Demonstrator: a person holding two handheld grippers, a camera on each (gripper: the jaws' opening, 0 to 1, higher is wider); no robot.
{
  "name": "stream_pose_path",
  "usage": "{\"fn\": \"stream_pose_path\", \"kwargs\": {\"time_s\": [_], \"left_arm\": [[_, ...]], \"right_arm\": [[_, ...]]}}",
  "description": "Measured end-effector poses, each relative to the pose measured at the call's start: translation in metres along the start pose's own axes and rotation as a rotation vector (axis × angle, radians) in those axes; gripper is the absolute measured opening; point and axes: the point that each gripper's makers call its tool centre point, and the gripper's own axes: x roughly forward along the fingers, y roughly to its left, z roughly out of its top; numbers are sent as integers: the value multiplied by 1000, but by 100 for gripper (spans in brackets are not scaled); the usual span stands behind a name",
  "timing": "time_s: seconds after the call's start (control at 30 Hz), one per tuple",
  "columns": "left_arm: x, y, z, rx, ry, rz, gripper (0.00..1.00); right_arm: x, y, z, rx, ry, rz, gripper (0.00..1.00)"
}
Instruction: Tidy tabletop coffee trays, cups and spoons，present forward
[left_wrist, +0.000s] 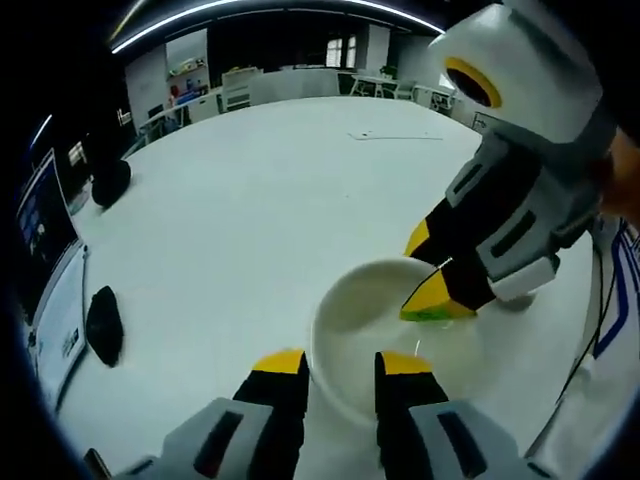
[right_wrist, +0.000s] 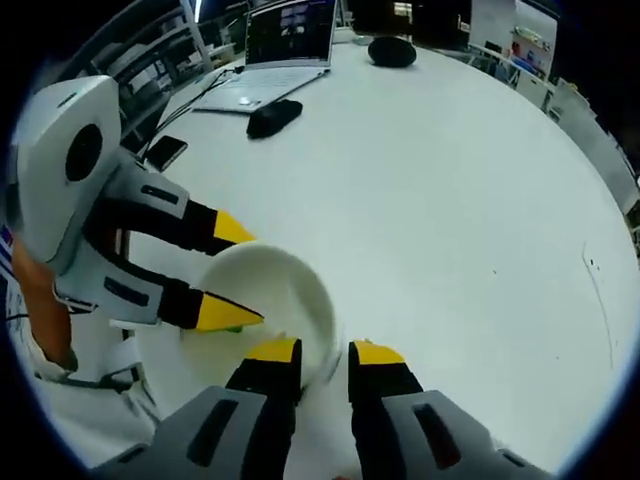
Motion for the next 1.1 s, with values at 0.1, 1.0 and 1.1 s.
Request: {"fn": "stream_pose_path", "kwargs": {"time_s": [0.1,1.0,1.1], "left_arm": [[1,3,0,-33,0,15,28],[8,14,-3,-291,167,143,10],[7,14,-4,-309,181,144,9]], "right_arm": [[2,-2,2,7,-1,-7,17],[4,-8,-1,195,101,-75,8],[5,-10,1,204,109,-81,8]]}}
